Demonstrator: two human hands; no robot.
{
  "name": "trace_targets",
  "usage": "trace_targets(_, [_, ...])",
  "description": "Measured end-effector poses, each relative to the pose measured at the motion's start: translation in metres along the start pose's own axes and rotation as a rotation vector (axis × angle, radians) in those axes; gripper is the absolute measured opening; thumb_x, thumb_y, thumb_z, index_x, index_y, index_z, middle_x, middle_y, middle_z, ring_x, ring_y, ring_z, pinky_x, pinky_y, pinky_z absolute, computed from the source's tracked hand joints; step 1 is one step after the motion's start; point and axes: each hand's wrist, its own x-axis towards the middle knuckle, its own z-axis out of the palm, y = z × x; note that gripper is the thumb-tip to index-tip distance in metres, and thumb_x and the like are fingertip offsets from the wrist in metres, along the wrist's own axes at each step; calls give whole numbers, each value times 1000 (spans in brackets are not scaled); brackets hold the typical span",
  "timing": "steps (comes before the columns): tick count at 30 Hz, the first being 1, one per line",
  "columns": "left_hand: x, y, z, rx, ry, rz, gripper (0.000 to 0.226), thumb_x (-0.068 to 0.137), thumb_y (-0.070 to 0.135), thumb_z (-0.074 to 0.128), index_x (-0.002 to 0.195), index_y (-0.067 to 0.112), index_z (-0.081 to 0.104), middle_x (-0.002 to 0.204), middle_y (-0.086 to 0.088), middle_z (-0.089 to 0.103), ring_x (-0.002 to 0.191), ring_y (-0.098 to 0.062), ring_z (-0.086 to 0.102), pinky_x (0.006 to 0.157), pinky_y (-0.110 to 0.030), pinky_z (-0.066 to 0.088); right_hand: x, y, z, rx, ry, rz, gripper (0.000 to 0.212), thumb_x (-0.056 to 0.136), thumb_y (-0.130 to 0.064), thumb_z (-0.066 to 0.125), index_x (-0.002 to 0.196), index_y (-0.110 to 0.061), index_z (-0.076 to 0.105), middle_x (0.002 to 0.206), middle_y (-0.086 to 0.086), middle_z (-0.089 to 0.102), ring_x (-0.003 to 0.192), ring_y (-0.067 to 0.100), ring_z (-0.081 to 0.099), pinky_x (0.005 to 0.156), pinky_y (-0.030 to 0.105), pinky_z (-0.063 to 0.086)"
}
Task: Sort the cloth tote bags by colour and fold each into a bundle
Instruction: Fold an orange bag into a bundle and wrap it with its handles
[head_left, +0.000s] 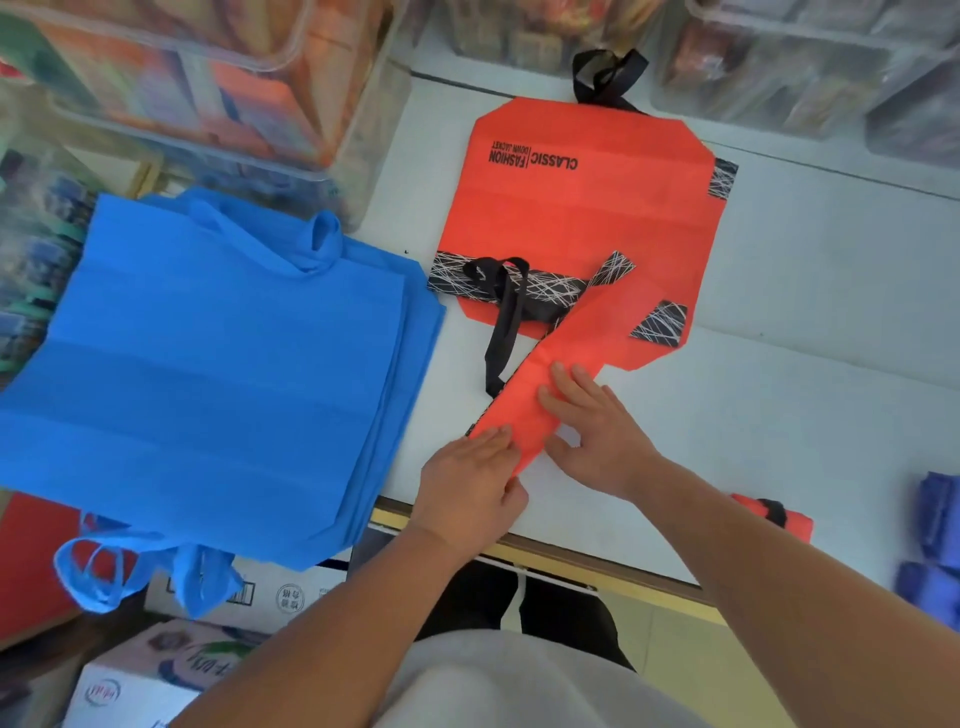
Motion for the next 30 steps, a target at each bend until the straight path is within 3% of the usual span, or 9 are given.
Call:
trace_targets(3, [-1, 2, -21, -106, -56, -25, 22, 97, 31, 49, 105, 20, 67, 92, 3, 72, 69, -22, 63, 62, -35, 54, -4, 1, -6, 18, -88, -38, 77, 87, -52, 66, 156, -38, 33, 166, -16, -3, 155, 9, -9, 126, 44, -1])
trace_targets(6, [-6, 7, -47, -295, -75, -92, 25, 101, 40, 54, 122, 28, 62, 102, 10, 72, 81, -11, 65, 71, -27, 53, -16, -2, -3, 171, -22, -57, 61, 86, -61, 68, 141, -42, 55, 164, -16, 14, 155, 6, 4, 126, 43, 2])
trace_targets(9, [-6, 16, -69, -508, -154, -223, 42, 84, 50, 75, 122, 44, 57, 105, 27, 66, 98, 6, 62, 83, -8, 48, -32, -4, 12, 379, 125, -13, 35, 88, -59, 61, 111, -37, 76, 162, -15, 32, 147, -3, 27, 122, 34, 26])
trace_targets(13, [4, 18, -75, -719, -104, -388, 34, 76, 34, 85, 104, 37, 66, 93, 19, 69, 90, -1, 66, 78, -20, 54, -56, -15, 24, 645, 176, 82, 33, 89, -55, 58, 98, -32, 80, 161, -20, 28, 135, -22, 29, 107, 7, 31])
trace_targets(16, [15, 23, -71, -816, -134, -412, 41, 80, 26, 84, 114, 37, 64, 100, 18, 72, 96, 2, 67, 84, -17, 53, -68, -26, 25, 772, 220, 175, 31, 92, -56, 56, 99, -37, 79, 151, -22, 45, 136, -10, 40, 107, 19, 37])
trace_targets(18, [23, 25, -59, -892, -151, -459, 45, 82, 27, 83, 121, 32, 60, 106, 14, 73, 99, -1, 69, 90, -26, 57, -74, -30, 24, 820, 272, 229, 27, 99, -50, 53, 99, -38, 78, 130, -21, 63, 120, -4, 57, 101, 25, 45])
trace_targets(21, [30, 23, -37, -737, -203, -454, 48, 87, 43, 73, 130, 31, 55, 114, 14, 71, 104, -3, 68, 94, -37, 57, -71, -33, 20, 858, 315, 334, 26, 102, -41, 54, 95, -30, 76, 102, -14, 72, 95, 1, 66, 82, 23, 49])
trace_targets(26, [37, 24, -23, -498, -155, -423, 33, 98, 39, 61, 129, 27, 57, 106, 8, 72, 92, -13, 68, 81, -39, 58, -46, -28, 5, 821, 345, 403, 17, 99, -43, 59, 109, -30, 59, 92, -5, 70, 76, 8, 67, 68, 32, 54])
trace_targets(30, [51, 20, -17, -324, -142, -378, 24, 95, 39, 65, 113, 25, 63, 94, 5, 64, 90, -19, 61, 73, -40, 56, -15, -22, -9, 592, 254, 431, 54, 99, -60, 45, 148, -41, 32, 80, -6, 65, 81, 18, 66, 72, 36, 49])
